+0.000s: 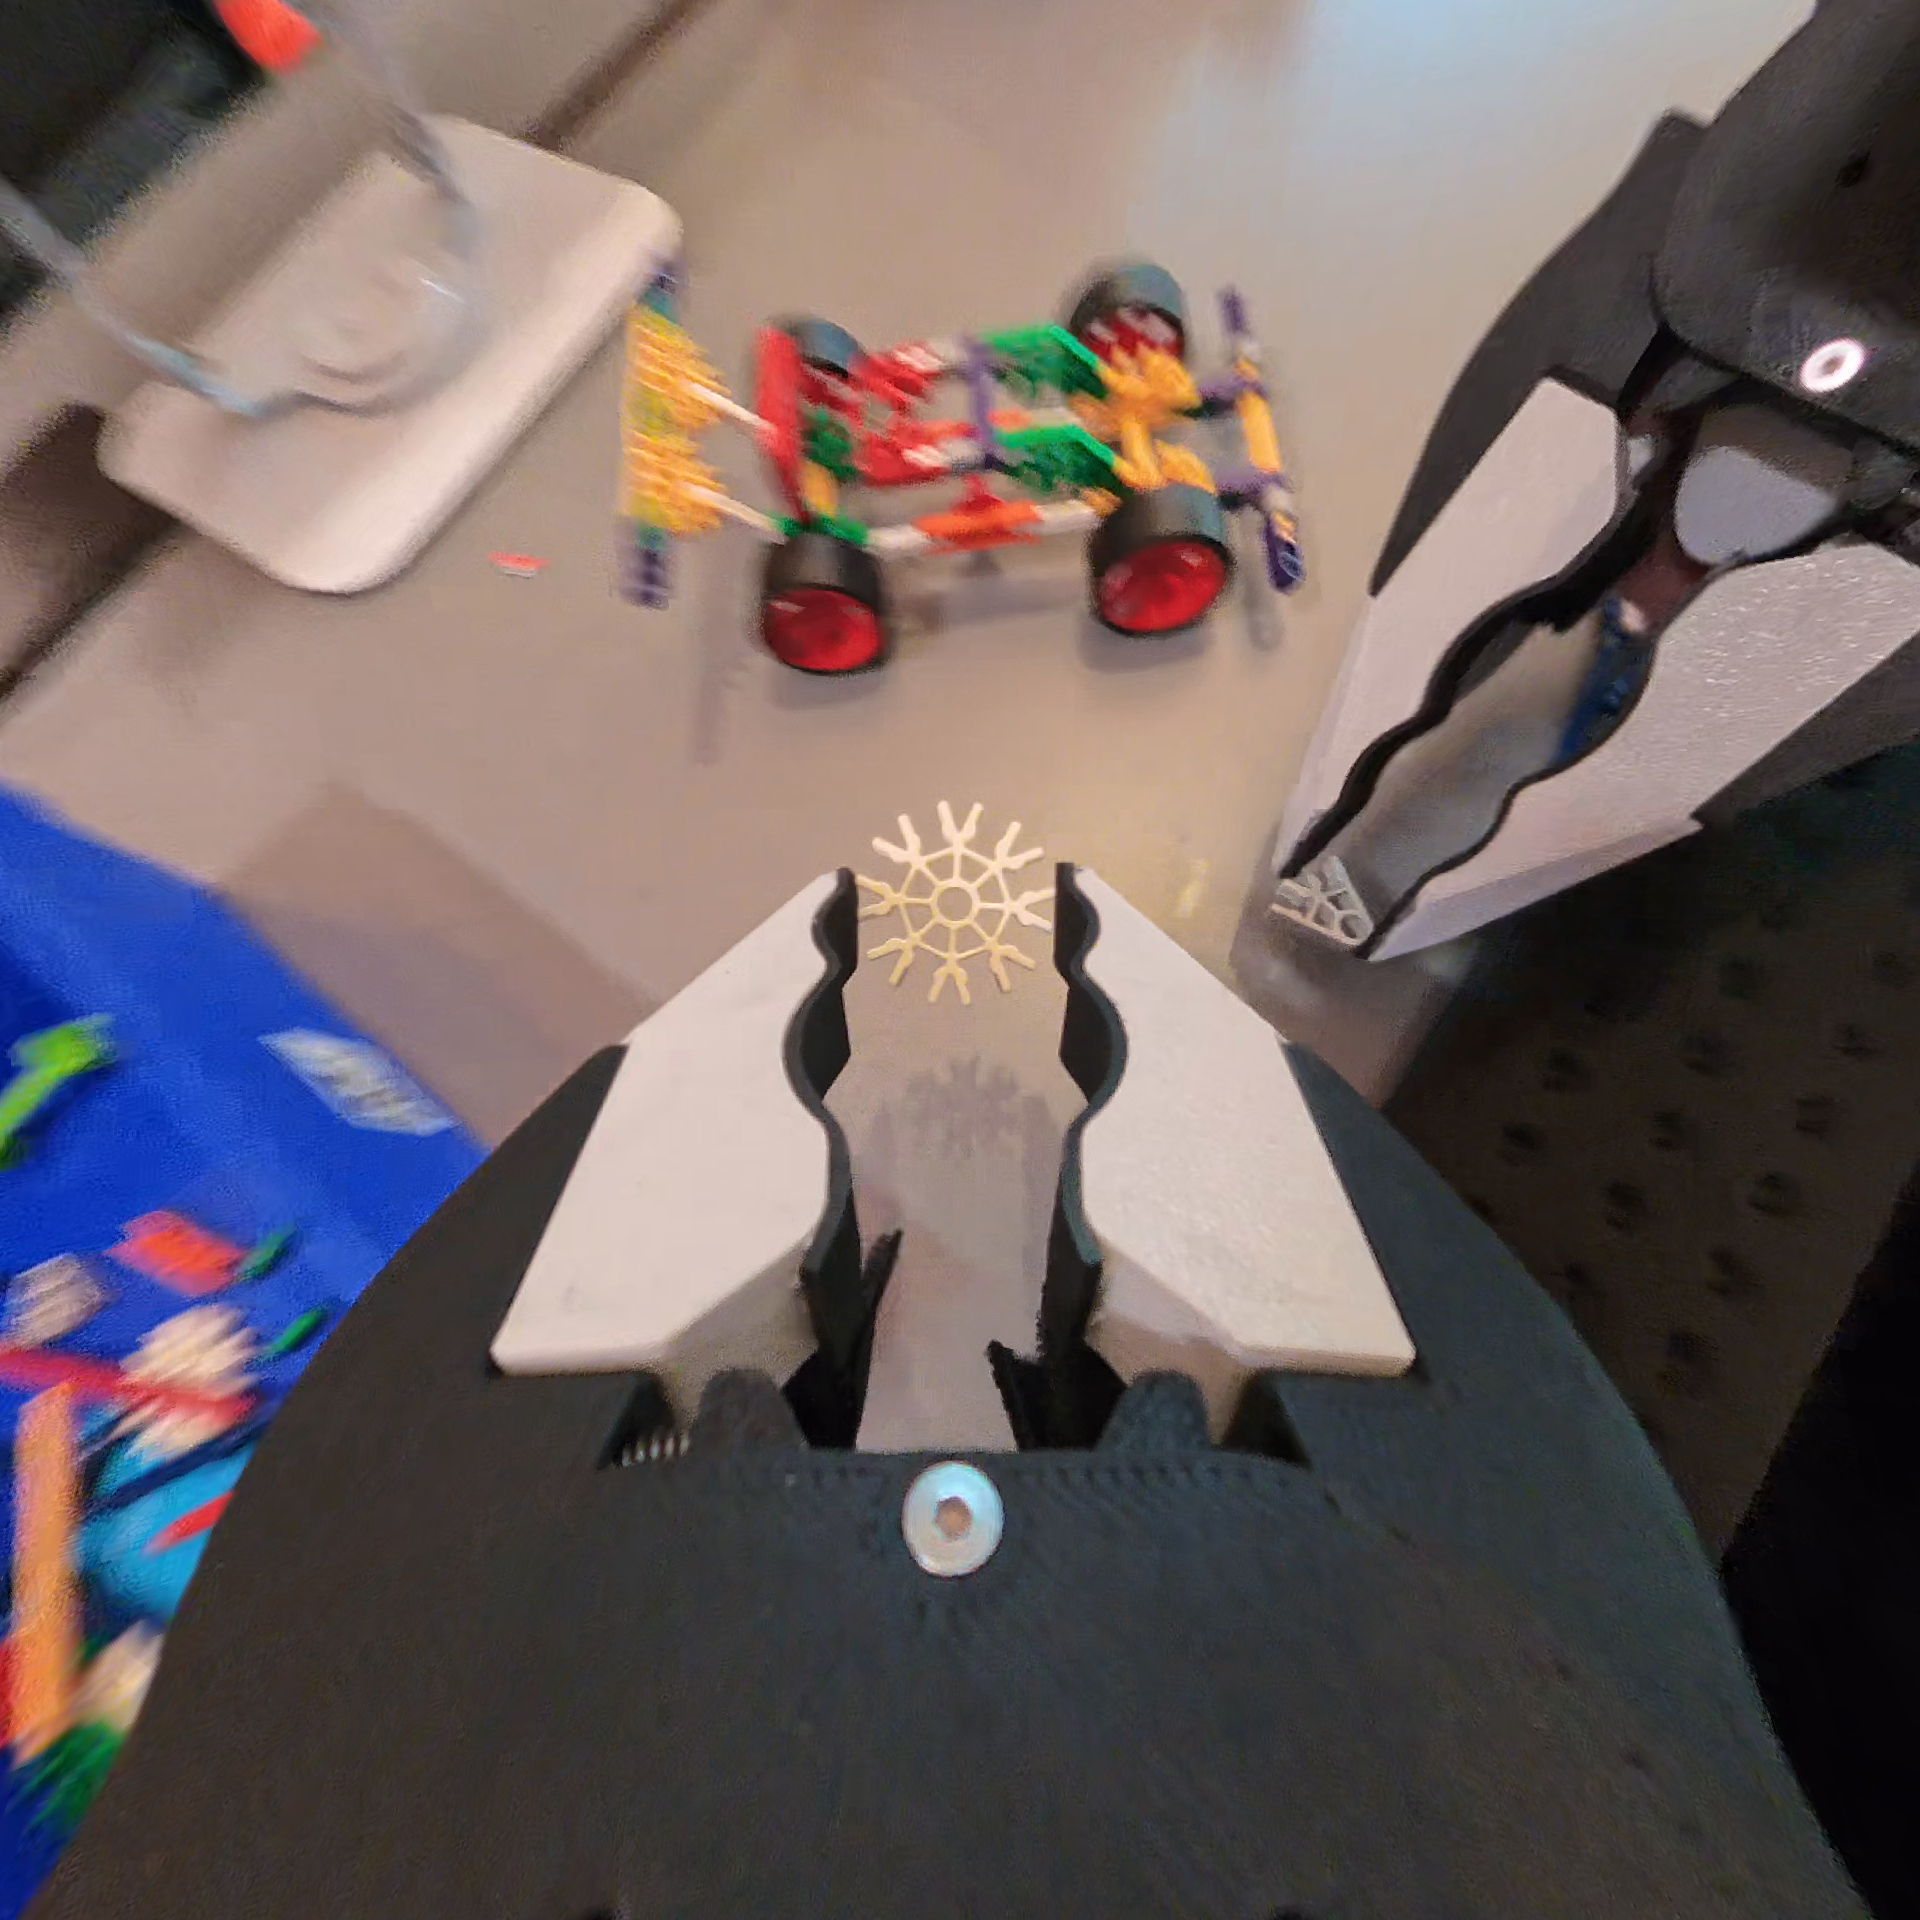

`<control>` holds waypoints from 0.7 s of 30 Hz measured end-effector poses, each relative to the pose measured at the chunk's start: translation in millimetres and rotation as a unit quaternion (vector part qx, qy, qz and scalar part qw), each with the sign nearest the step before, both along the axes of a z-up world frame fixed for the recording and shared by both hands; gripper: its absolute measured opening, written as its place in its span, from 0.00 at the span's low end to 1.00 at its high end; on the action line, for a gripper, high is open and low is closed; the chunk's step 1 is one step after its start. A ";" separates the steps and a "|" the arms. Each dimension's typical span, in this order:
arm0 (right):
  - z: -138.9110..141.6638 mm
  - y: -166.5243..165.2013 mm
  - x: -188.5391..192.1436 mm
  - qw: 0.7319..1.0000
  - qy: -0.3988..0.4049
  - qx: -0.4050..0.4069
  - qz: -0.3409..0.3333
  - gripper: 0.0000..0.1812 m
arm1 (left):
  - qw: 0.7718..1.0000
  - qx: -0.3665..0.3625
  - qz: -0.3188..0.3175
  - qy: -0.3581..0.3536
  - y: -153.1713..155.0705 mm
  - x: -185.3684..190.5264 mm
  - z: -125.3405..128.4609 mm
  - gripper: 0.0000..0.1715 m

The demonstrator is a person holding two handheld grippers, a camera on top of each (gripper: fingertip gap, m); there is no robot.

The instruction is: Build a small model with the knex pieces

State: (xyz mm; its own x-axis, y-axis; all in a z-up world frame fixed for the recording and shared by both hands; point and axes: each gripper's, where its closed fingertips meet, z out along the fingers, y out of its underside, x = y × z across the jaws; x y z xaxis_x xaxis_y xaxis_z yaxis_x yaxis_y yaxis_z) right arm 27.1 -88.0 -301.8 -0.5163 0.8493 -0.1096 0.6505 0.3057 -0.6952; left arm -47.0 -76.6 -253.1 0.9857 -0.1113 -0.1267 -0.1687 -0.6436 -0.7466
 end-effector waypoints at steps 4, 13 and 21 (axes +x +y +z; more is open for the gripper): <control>64.7 -15.8 -82.4 0.995 0.096 -0.001 0.010 0.11 | 0.992 0.015 0.115 0.051 -42.7 -86.3 42.6 0.20; 63.9 -71.1 -232.4 0.995 0.077 0.043 0.042 0.25 | 0.962 -0.009 0.274 0.016 -113.2 -203.4 0.2 0.35; 72.6 24.9 -51.8 0.997 0.056 -0.008 0.057 0.19 | 0.994 0.062 0.090 0.019 -67.2 -76.7 52.4 0.31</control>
